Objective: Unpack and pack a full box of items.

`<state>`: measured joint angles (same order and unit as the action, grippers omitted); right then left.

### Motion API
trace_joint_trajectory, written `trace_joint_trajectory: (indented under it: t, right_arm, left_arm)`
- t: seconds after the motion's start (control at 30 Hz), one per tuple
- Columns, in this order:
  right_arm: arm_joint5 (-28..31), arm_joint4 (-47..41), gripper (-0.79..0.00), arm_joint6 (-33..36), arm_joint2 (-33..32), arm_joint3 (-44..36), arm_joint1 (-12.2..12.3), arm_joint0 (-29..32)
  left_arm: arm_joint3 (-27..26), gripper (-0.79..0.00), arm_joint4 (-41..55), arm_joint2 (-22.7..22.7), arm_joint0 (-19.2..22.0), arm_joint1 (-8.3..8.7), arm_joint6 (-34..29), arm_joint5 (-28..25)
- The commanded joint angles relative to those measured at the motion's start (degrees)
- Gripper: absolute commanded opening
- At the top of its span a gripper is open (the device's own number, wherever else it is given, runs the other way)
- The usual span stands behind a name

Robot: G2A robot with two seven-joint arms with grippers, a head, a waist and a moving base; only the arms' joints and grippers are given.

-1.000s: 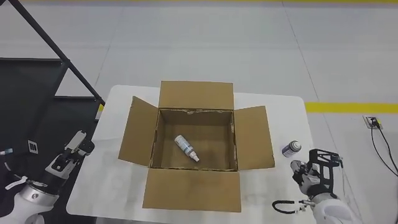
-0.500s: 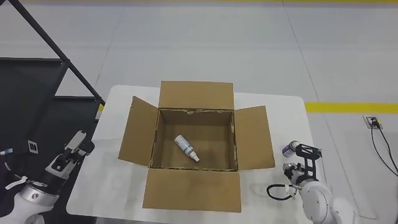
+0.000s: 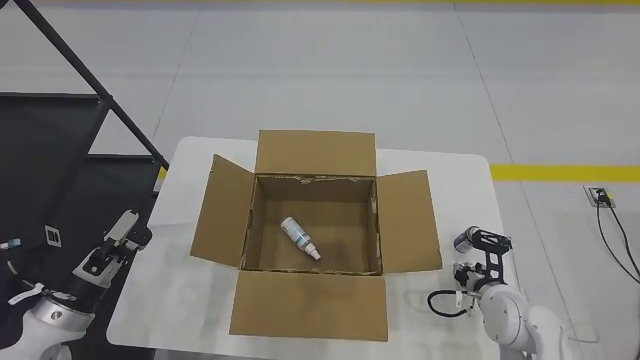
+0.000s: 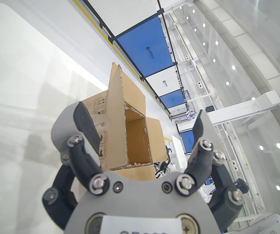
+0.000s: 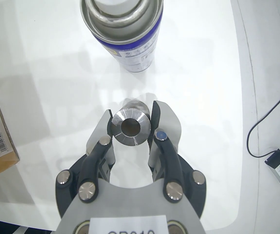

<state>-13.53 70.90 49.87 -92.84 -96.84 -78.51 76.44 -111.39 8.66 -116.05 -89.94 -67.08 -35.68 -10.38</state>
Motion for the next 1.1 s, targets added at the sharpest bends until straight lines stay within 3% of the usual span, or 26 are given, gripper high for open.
trace_joint_trajectory:
  t: [0.0,0.03,0.13,0.17,0.23,0.33,0.43,0.53,0.63,0.8,0.93,1.07]
  right_arm:
    - [-0.30,-0.15,-0.419,-0.44,-0.20,-0.21,0.04,0.11]
    - [-0.54,-0.20,-0.400,-0.74,-0.31,-0.53,0.06,0.23]
    - [-1.38,-0.04,-0.105,-1.65,-0.68,-2.21,0.12,0.96]
    - [-2.39,0.25,-0.046,-2.42,-0.87,-3.22,0.11,1.26]
    - [-4.70,0.40,0.000,-5.05,-1.13,-7.07,0.00,2.36]
    - [-8.14,-0.77,0.000,-12.68,-0.86,-16.82,-0.43,5.77]
    - [-7.10,-0.28,0.000,-17.15,1.74,-26.32,-0.63,8.57]
    - [-2.02,2.42,0.000,-16.42,6.99,-32.24,-0.54,8.13]
    - [3.47,4.94,0.000,-11.71,13.99,-32.69,-0.57,2.65]
    - [9.22,4.35,0.000,0.18,26.65,-21.00,-1.81,-14.99]
    - [8.72,0.39,0.000,7.07,35.82,-4.22,-4.26,-30.84]
    - [8.20,-4.75,0.000,10.60,44.43,14.33,-7.56,-42.97]
  left_arm:
    - [0.00,0.000,0.00,0.00,0.00,0.00,0.00,0.00]
    - [0.00,0.000,0.00,0.00,0.00,0.00,0.00,0.00]
    - [0.00,0.000,0.00,0.00,0.00,0.00,0.00,0.00]
    - [0.00,0.000,0.00,0.00,0.00,0.00,0.00,0.00]
    - [0.00,0.000,0.00,0.00,0.00,0.00,0.00,0.00]
    - [0.00,0.000,0.00,0.00,0.00,0.00,0.00,0.00]
    - [0.00,0.000,0.00,0.00,0.00,0.00,0.00,0.00]
    - [0.00,0.000,0.00,0.00,0.00,0.00,0.00,0.00]
    - [0.00,0.000,0.00,0.00,0.00,0.00,0.00,0.00]
    - [0.00,0.000,0.00,0.00,0.00,0.00,0.00,0.00]
    - [0.00,0.000,0.00,0.00,0.00,0.00,0.00,0.00]
    - [0.32,0.000,0.30,-0.23,-0.22,-0.01,1.30,0.10]
